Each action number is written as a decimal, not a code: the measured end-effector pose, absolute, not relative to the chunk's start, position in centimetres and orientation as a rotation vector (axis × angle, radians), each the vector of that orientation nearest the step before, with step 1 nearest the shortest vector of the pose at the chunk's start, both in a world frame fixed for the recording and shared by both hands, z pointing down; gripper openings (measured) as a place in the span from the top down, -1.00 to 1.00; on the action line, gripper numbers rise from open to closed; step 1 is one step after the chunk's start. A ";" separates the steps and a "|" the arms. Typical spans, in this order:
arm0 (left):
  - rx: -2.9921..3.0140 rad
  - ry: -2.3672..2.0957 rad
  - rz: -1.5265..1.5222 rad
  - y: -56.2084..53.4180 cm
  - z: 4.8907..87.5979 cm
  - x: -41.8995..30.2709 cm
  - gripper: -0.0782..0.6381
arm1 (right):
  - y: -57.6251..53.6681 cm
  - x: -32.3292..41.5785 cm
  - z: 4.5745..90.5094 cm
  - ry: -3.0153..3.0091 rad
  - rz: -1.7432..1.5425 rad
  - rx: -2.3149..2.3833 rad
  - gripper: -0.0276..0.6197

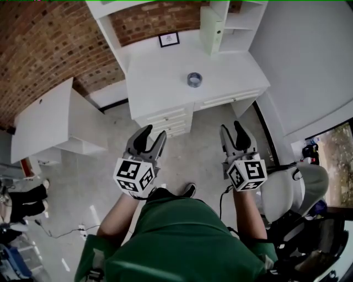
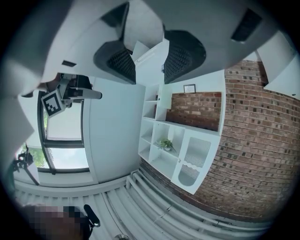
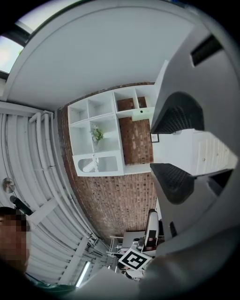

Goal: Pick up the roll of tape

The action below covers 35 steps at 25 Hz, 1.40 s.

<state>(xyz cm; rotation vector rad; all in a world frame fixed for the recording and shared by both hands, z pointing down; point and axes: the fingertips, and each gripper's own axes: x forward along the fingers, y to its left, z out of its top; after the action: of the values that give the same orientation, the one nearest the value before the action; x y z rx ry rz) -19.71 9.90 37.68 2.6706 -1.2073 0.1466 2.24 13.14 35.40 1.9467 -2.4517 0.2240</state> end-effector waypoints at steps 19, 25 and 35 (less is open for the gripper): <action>2.634 -1.159 0.151 -3.5 40.6 -14.6 0.22 | 2.4 6.8 38.0 -2.379 0.289 1.940 0.28; 2.653 -1.064 0.144 -12.7 41.7 -11.6 0.22 | -5.2 9.0 38.5 -2.298 0.306 1.978 0.28; 2.679 -0.885 0.274 -21.8 44.9 -9.4 0.22 | -13.9 9.0 40.2 -2.188 0.385 1.993 0.28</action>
<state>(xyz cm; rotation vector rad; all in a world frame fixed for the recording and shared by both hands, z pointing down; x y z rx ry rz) -9.43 -21.78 44.87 2.6789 -0.8847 0.2736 8.99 -13.87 40.17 1.9933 -2.1882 0.3847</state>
